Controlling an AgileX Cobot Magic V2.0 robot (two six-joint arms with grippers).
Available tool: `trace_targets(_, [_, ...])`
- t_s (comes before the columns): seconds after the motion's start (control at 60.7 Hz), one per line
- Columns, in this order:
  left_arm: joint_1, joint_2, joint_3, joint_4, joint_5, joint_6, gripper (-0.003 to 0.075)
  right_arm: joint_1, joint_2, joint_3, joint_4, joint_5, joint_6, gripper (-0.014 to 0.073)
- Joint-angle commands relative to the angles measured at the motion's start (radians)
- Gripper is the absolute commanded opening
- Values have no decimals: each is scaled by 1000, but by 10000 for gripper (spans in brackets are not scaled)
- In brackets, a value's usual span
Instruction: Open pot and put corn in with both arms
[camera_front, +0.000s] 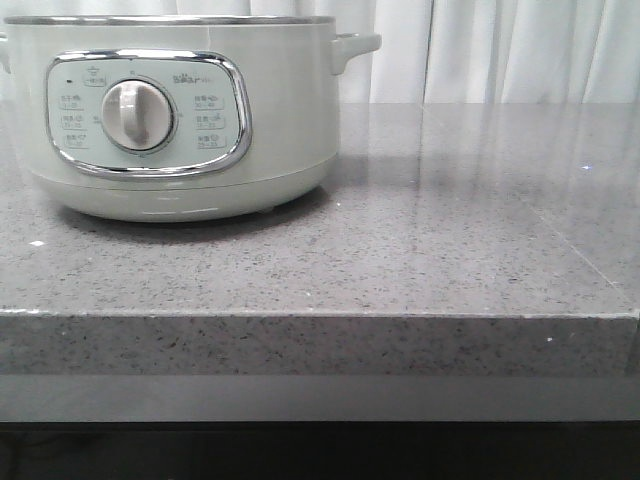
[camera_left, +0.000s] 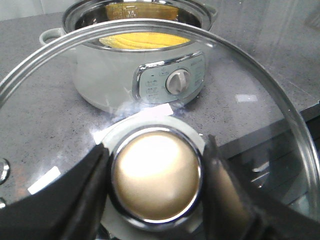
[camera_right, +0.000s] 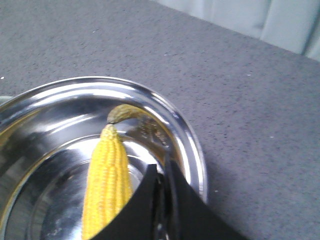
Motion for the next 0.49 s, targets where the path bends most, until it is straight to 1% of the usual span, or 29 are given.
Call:
trace_targets(0.0, [-7,46,-38,-22,-163,-7,60,-40,-133,68,-8,-114,-9,-69])
trace_targets(0.165, [-7,131,-64,-24,-170,-7,60,-120,-319,318,-33,-223,-9,-69])
trace_targets(0.297, [-7,206,-96,-24,-210,-7,60,-196,-494,522,-39,-287,-9,-69])
trace_targets(0.395, [-7,264,-135,-24,-240,-7,60,-225,-615,677,-51,-335,-9,-69])
trace_targets(0.478, [-7,329,-178,-24,-256,-7,60,-228,-734,802,-53,-383,-9,-69])
